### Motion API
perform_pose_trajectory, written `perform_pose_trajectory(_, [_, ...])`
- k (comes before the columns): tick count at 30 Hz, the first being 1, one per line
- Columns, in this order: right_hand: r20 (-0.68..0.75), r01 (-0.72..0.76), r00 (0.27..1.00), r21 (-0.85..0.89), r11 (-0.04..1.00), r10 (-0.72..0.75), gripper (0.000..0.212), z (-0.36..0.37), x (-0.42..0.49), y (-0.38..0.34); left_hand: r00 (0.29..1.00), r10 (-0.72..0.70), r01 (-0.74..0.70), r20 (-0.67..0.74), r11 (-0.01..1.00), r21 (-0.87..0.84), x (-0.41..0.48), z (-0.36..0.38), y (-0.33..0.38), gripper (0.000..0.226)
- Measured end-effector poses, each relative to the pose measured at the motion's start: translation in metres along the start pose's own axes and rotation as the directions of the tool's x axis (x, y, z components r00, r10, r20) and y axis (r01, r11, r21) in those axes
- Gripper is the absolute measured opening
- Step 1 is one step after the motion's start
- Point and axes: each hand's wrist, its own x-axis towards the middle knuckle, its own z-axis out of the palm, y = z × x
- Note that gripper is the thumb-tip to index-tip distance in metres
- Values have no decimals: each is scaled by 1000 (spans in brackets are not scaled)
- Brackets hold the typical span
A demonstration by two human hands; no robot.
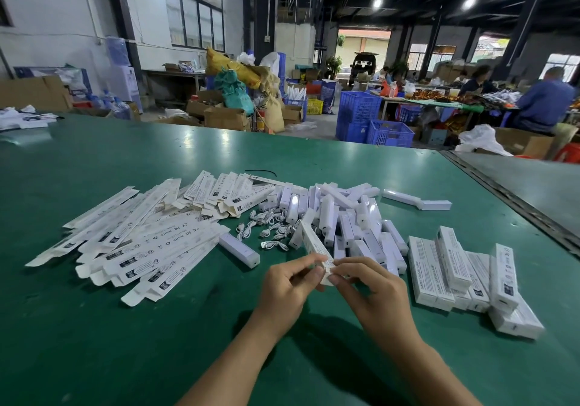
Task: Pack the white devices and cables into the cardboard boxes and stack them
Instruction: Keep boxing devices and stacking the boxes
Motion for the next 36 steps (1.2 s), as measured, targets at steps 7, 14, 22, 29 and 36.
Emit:
perform_pose_trajectory(7, [61, -225, 974, 138, 965, 218, 10, 1, -2, -2, 999, -13, 13, 44, 1000, -2, -1, -3, 2, 25])
perform_pose_trajectory(14, [167, -467, 881, 457, 757, 443, 14, 1, 0, -2, 991, -43, 48, 125, 998, -34, -3, -7, 2, 18])
perform_pose_trajectory(22, [141, -318, 947, 281, 906, 289, 43, 0, -5, 5, 994, -58, 84, 95, 952, -293, 0, -7, 12, 23])
perform_pose_trajectory(29, [-4, -405, 914, 82, 911, 407, 55, -1, -2, 17, 961, -31, 235, 275, 616, -752, 6, -26, 19, 28])
perform_pose_trajectory(36, [99, -404, 912, 48, 913, 398, 31, 5, -5, 14, 978, -95, 202, 185, 655, -728, 10, -24, 12, 76])
